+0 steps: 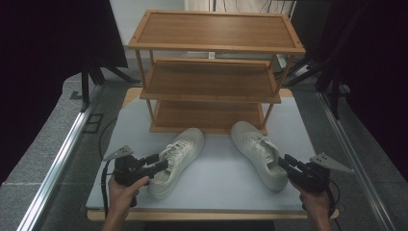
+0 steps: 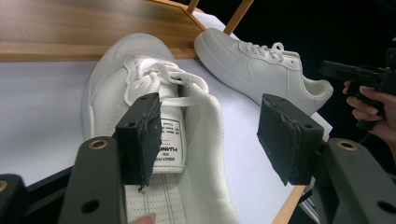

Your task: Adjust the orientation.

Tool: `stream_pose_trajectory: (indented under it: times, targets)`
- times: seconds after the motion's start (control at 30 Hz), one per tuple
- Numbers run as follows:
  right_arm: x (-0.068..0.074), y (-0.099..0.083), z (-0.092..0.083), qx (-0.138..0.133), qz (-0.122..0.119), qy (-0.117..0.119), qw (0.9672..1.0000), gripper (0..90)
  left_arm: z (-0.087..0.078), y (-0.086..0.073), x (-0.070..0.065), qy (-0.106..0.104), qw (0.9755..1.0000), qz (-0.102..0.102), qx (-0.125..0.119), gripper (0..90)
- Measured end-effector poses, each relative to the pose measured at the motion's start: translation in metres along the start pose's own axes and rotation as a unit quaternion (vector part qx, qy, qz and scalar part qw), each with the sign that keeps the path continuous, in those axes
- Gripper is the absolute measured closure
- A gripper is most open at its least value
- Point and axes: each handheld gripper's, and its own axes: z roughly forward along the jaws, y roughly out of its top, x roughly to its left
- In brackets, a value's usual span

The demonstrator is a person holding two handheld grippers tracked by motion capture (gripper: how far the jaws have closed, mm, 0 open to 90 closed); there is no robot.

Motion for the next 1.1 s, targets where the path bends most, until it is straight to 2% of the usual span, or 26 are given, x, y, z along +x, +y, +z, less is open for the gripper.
stream_pose_trajectory:
  times: [0.2, 0.33, 0.4, 0.57, 0.8, 1.1]
  targets:
    - [0.012, 0.005, 0.001, 0.02, -0.028, 0.016, 0.9993, 78.2, 0.001, -0.001, -0.002, -0.002, 1.0, 0.0, 0.002, 40.0]
    - [0.016, 0.0, 0.01, 0.057, -0.039, 0.023, 0.9974, 81.4, 0.005, -0.003, -0.004, -0.006, 1.0, 0.003, 0.006, 40.1]
    - [0.017, -0.005, 0.016, 0.08, -0.043, 0.022, 0.9956, 82.5, 0.006, -0.004, -0.005, -0.007, 0.9999, 0.003, 0.009, 40.1]
    - [0.024, -0.008, 0.025, 0.094, -0.053, 0.013, 0.9941, 83.8, 0.009, -0.006, -0.005, -0.007, 0.9999, 0.004, 0.014, 40.1]
    - [0.018, -0.007, 0.024, 0.104, -0.023, 0.048, 0.9931, 85.7, 0.007, -0.006, -0.001, -0.001, 0.9999, 0.002, 0.013, 40.1]
    - [0.021, -0.006, 0.025, 0.116, -0.011, 0.078, 0.9901, 85.8, 0.003, -0.005, 0.001, 0.001, 1.0, 0.0, 0.007, 40.1]
